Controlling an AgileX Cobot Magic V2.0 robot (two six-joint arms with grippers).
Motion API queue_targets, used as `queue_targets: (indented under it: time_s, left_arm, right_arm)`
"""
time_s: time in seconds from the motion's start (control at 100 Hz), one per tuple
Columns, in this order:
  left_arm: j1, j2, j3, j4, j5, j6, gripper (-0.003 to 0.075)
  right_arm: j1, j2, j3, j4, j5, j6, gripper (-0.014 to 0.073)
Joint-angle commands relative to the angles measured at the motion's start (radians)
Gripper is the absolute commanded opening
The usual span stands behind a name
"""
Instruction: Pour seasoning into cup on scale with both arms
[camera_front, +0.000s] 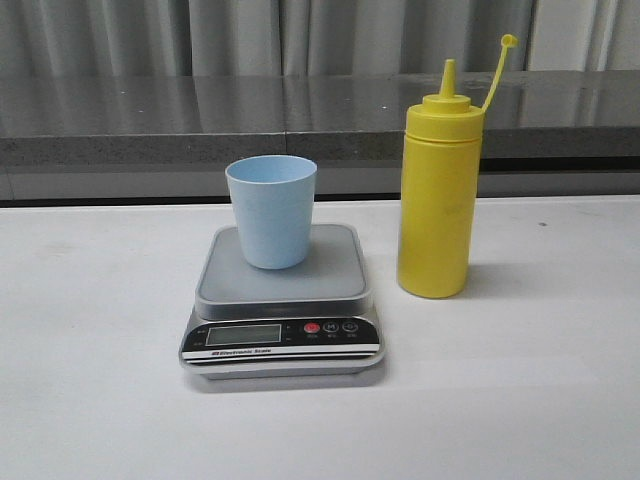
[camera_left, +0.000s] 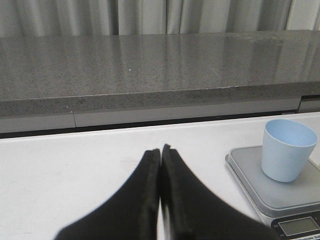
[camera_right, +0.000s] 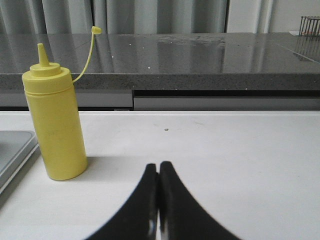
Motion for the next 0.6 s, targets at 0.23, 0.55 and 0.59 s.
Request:
queue_targets:
  time_s: [0.23,0.55,0.59]
  left_arm:
    - [0.002,0.008,-0.030,-0.003,-0.073,0.000,-0.0020]
    - [0.003,-0.003,0.001,0.040,-0.091,0.000,-0.0020]
    - [0.005,-0.010,0.018,0.047,-0.098,0.000,-0.0020]
  right_arm:
    - [-0.005,-0.019,-0.021,-0.010,-0.088,0.000,-0.0067]
    - [-0.005,-0.019,-0.021,-0.010,-0.088,0.000,-0.0067]
    - [-0.005,-0.019,-0.021,-0.010,-0.088,0.000,-0.0067]
